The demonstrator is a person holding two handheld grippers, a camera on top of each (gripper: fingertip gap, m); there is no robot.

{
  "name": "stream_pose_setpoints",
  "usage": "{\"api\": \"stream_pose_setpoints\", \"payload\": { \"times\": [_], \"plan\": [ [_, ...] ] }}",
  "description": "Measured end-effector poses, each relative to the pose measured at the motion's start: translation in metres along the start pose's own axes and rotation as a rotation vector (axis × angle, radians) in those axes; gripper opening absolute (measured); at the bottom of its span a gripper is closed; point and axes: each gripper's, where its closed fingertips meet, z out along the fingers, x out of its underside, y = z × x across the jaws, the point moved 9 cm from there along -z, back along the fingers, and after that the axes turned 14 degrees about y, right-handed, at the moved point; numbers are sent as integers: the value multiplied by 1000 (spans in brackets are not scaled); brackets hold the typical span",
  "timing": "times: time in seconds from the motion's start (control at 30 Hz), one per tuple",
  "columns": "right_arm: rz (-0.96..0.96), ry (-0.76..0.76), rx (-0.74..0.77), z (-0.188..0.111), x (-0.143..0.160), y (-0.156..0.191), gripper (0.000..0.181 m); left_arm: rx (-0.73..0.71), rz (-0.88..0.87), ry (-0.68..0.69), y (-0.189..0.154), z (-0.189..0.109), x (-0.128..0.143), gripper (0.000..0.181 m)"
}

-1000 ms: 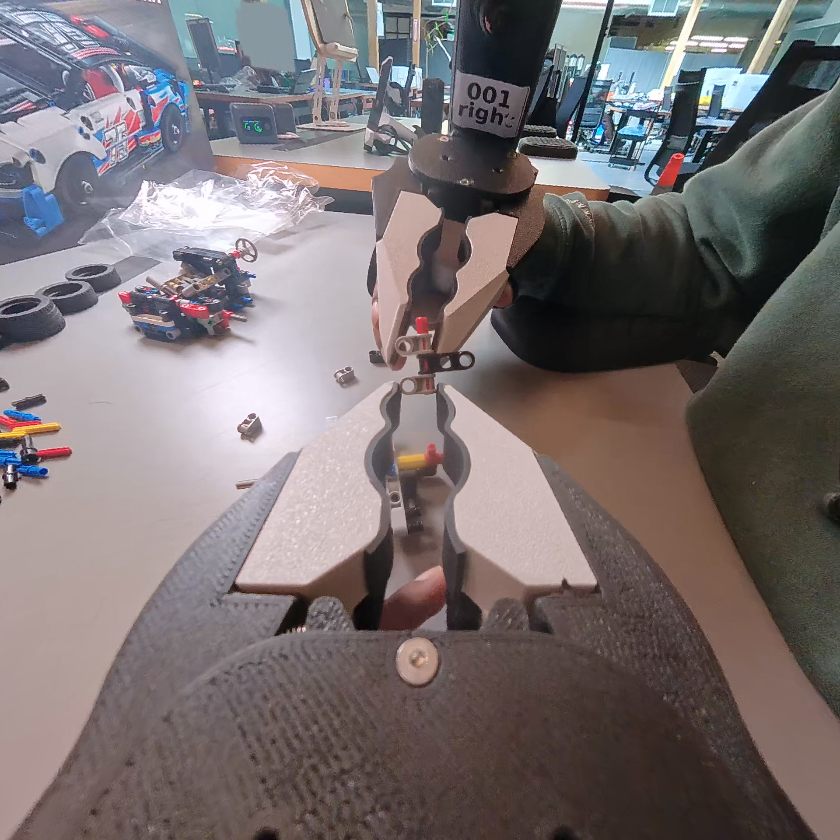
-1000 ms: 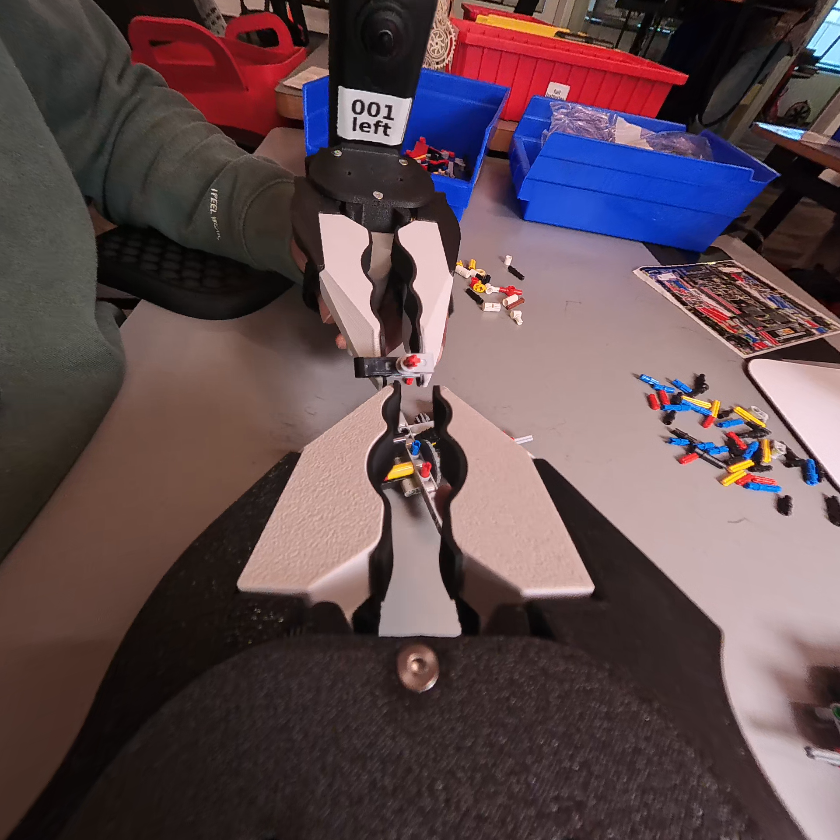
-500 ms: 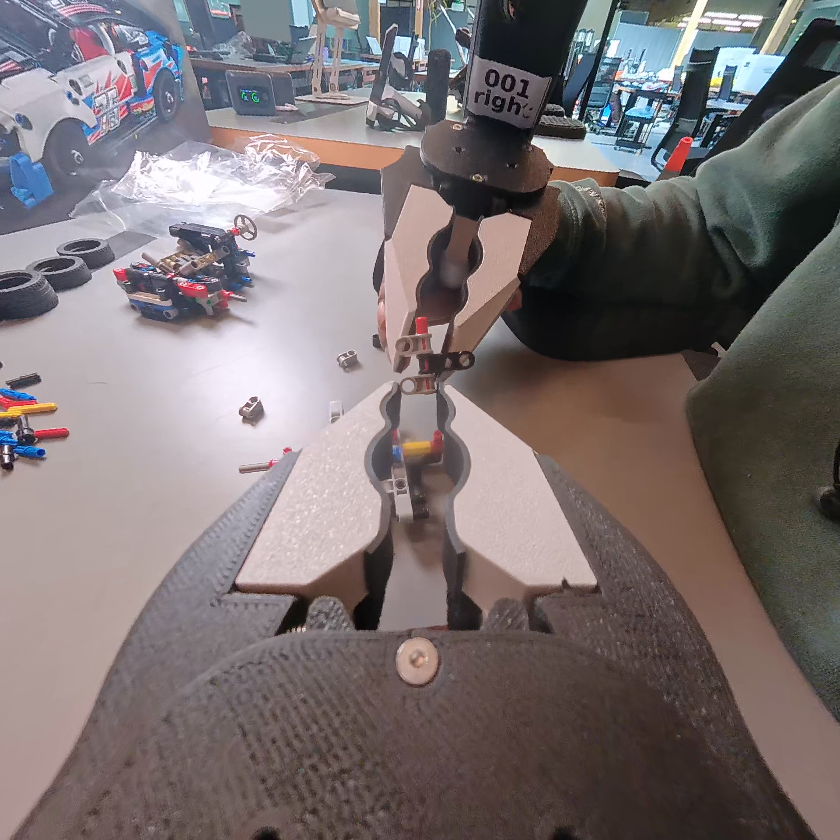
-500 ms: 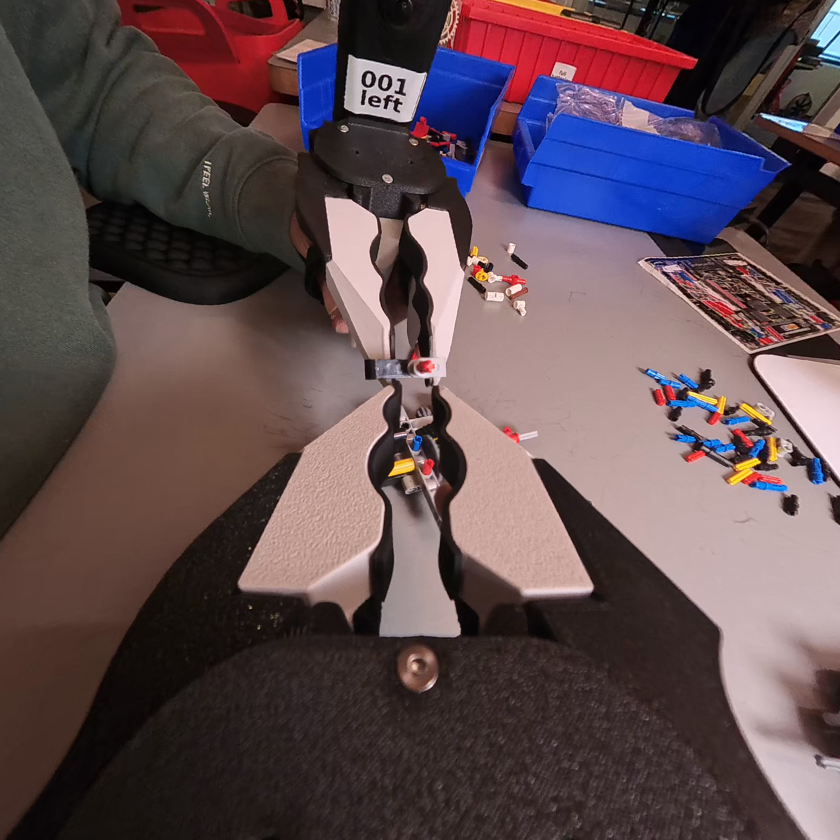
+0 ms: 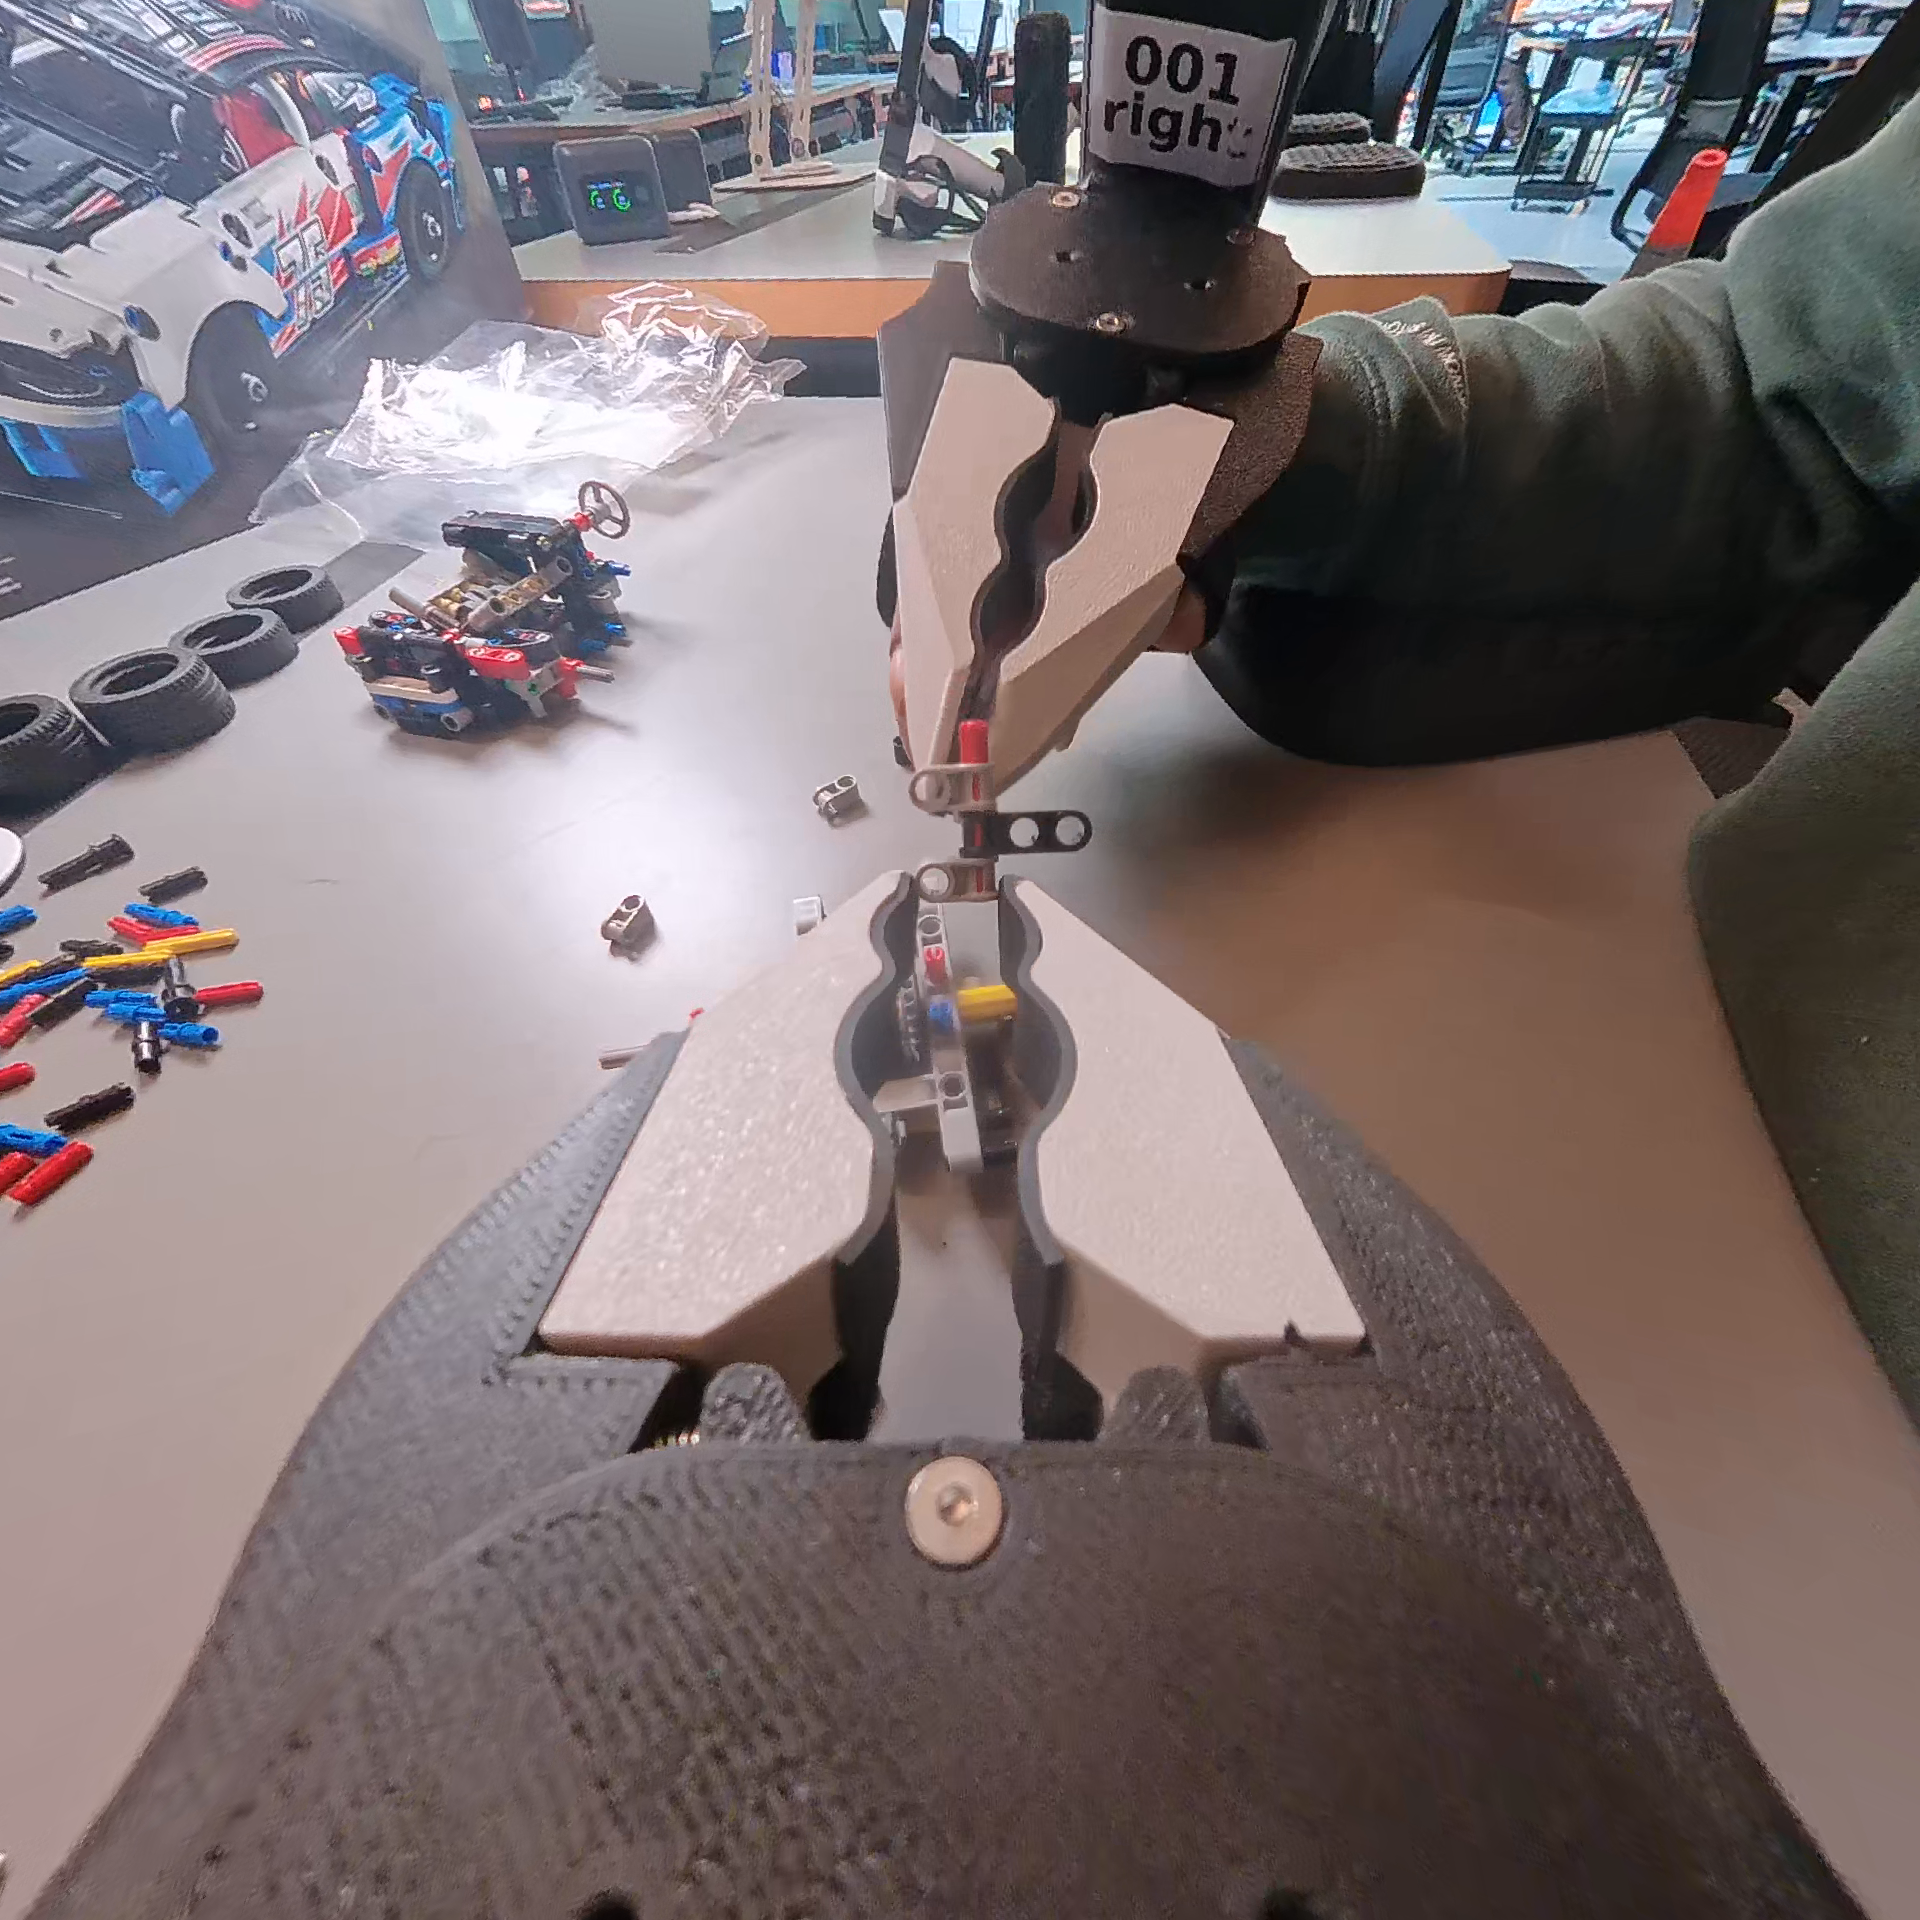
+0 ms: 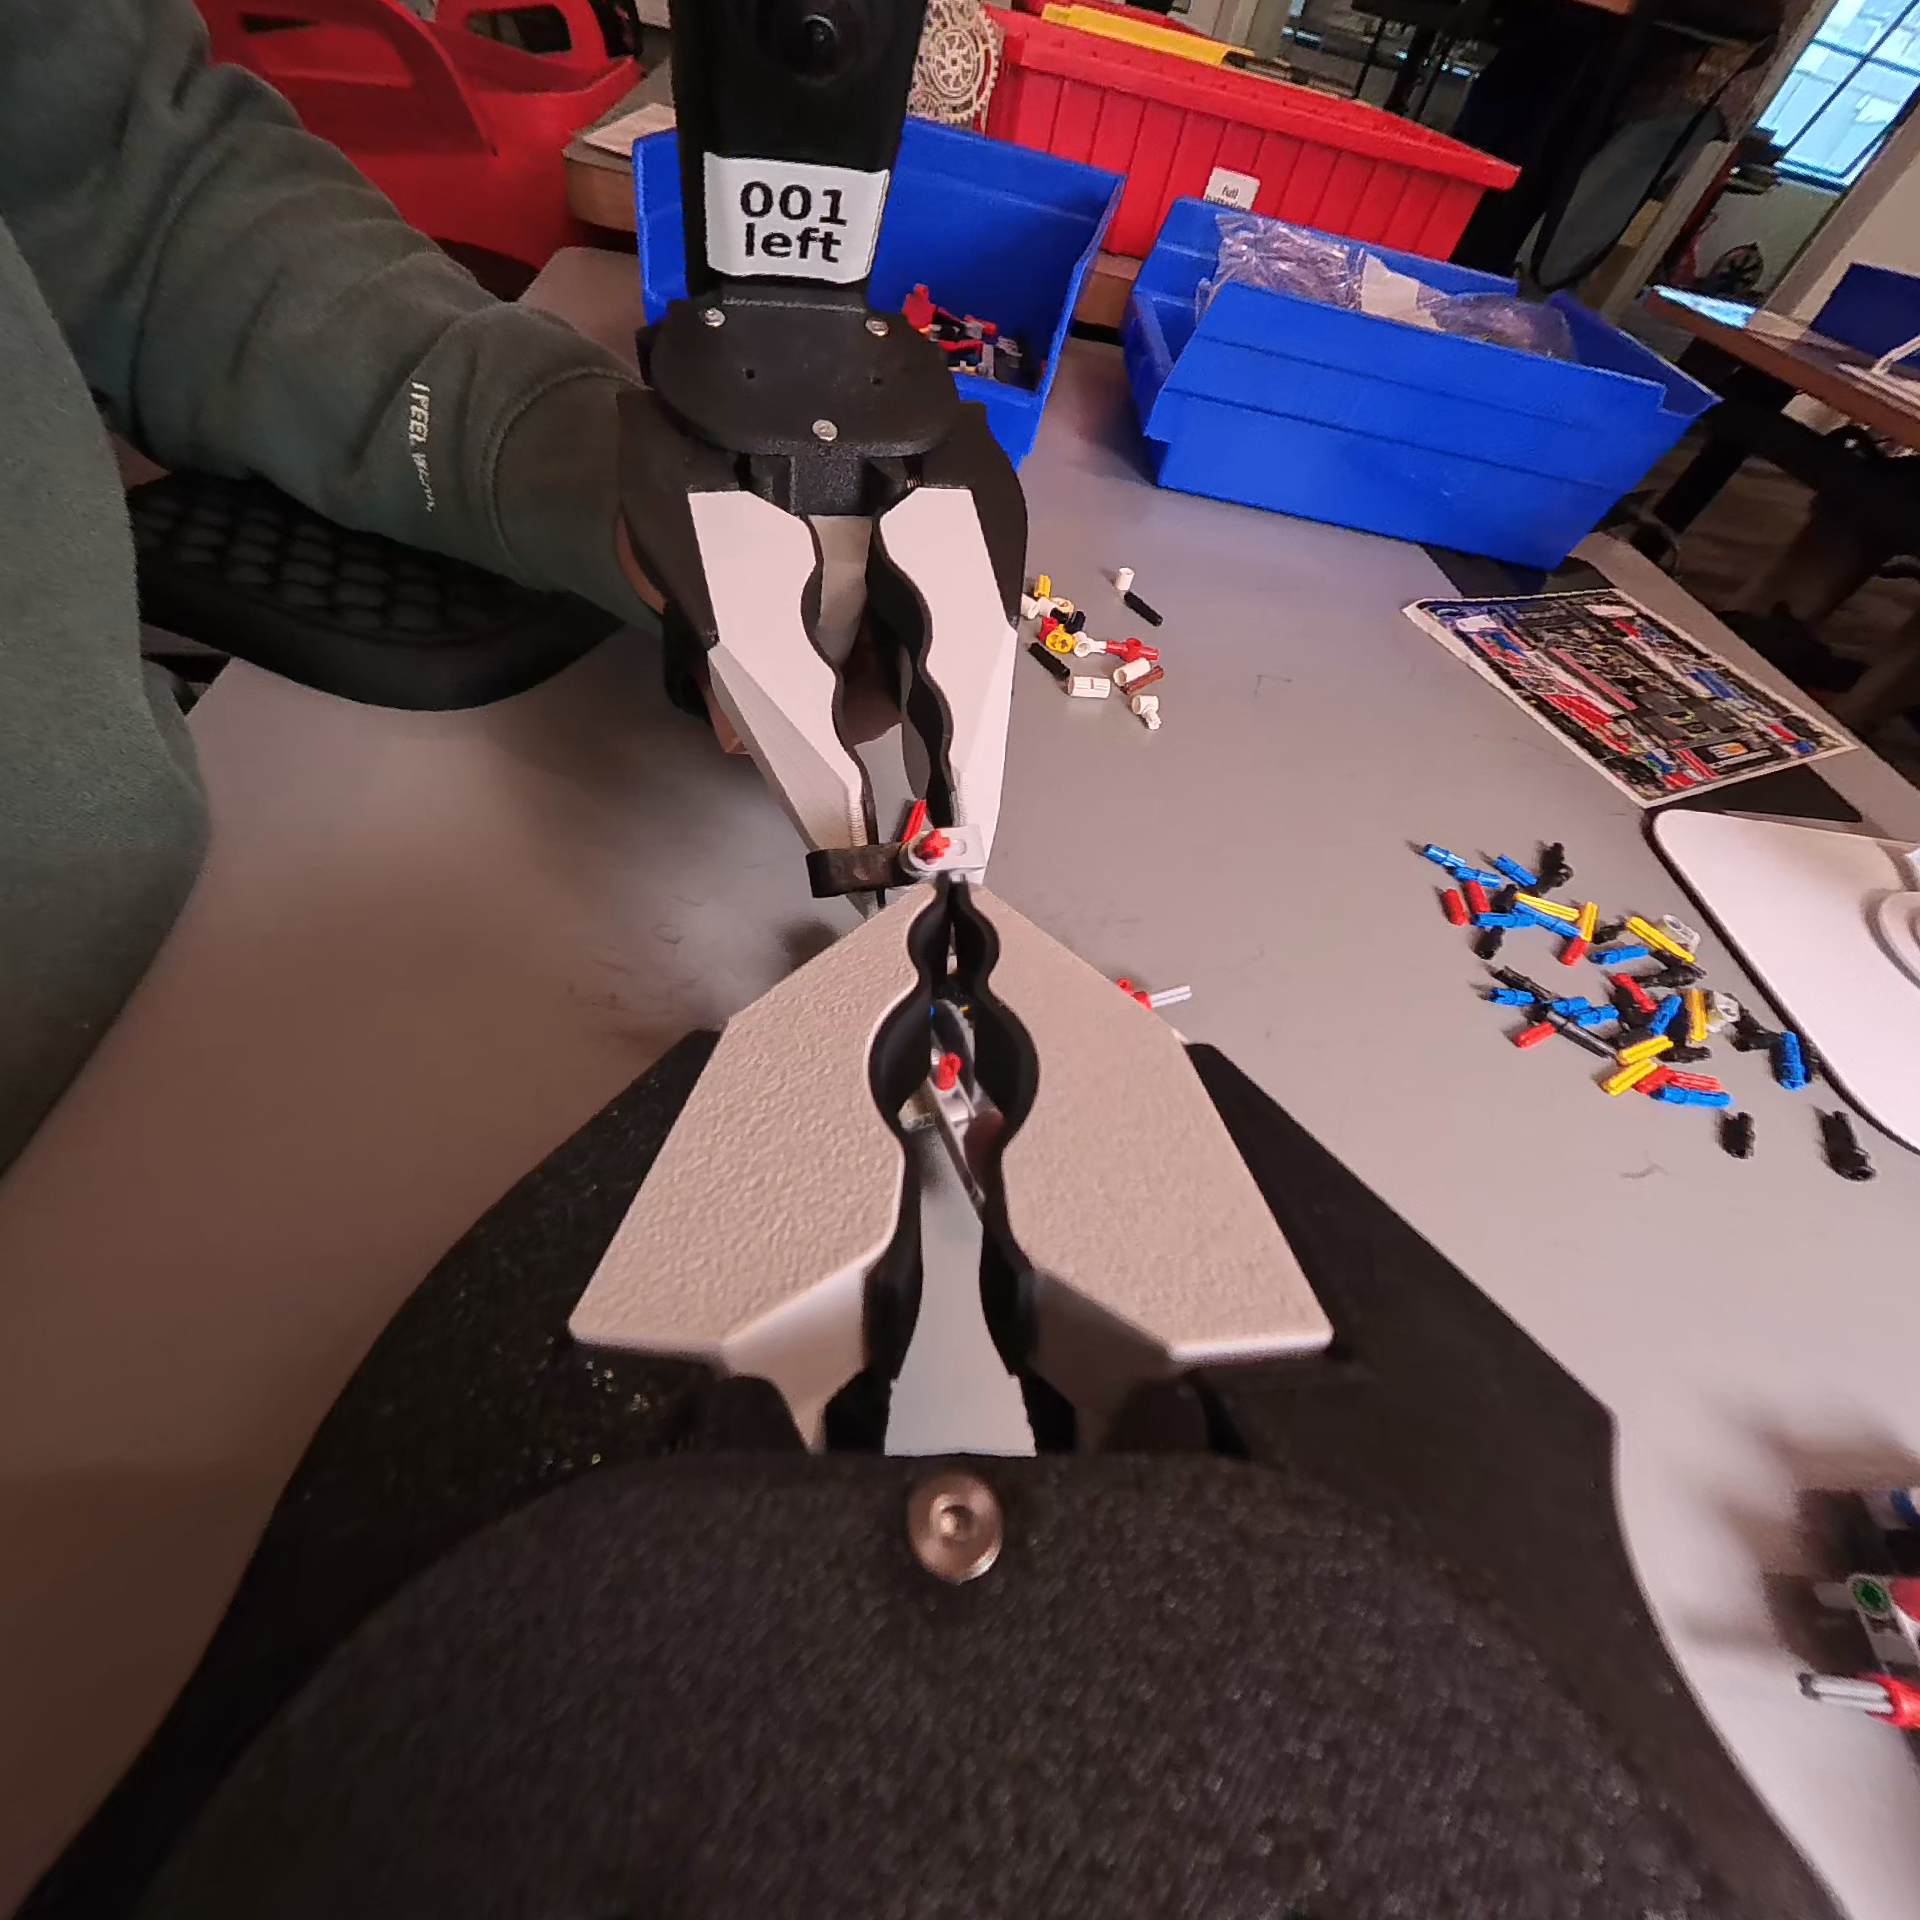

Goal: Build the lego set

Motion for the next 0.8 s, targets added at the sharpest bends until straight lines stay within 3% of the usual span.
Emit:
{"api": "stream_pose_setpoints", "payload": {
  "times": [0.2, 0.5, 0.8],
  "plan": [
    [5, 10, 3, -1, 2, -1, 10, -5, -6, -12, 1, -1, 0, 12],
    [6, 17, 17, 1, 3, -2, 2, -17, -11, -16, 3, -1, 0, 12],
    [-2, 53, 21, -1, 7, -4, 10, -21, -33, 11, 5, 0, 1, 13]
  ]
}}
